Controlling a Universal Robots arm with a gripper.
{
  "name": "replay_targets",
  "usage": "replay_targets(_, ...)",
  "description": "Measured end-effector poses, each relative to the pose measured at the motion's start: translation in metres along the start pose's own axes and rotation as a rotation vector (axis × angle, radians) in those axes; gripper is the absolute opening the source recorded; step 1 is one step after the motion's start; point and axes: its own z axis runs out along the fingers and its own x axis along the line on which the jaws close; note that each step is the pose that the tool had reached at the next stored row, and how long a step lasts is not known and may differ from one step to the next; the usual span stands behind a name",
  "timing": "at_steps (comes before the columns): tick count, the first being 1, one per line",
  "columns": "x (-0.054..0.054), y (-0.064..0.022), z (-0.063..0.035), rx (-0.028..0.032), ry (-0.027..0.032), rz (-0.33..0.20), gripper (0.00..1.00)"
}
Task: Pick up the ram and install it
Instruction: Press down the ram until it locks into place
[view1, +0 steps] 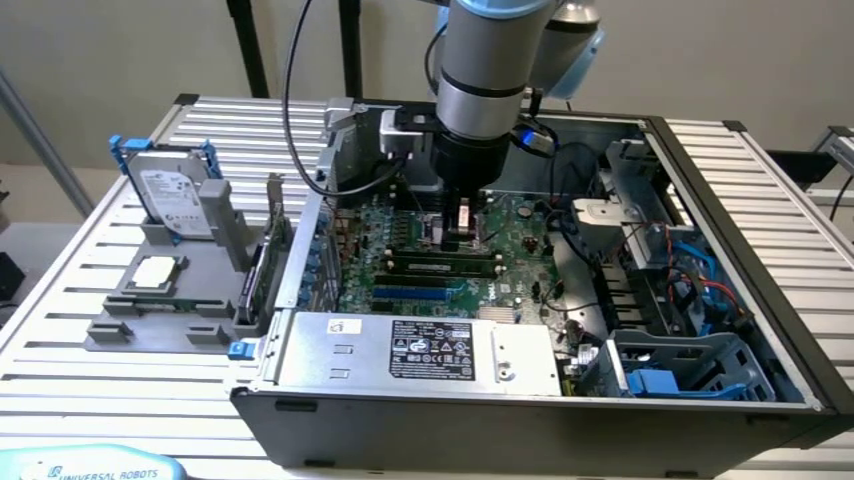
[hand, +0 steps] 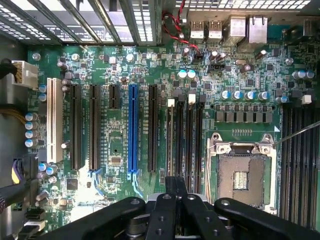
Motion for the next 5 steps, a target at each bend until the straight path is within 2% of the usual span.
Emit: replay_targets(5, 0.0000, 0.0000, -0.0001, -0.0002, -0.0001, 0.000, 0.11)
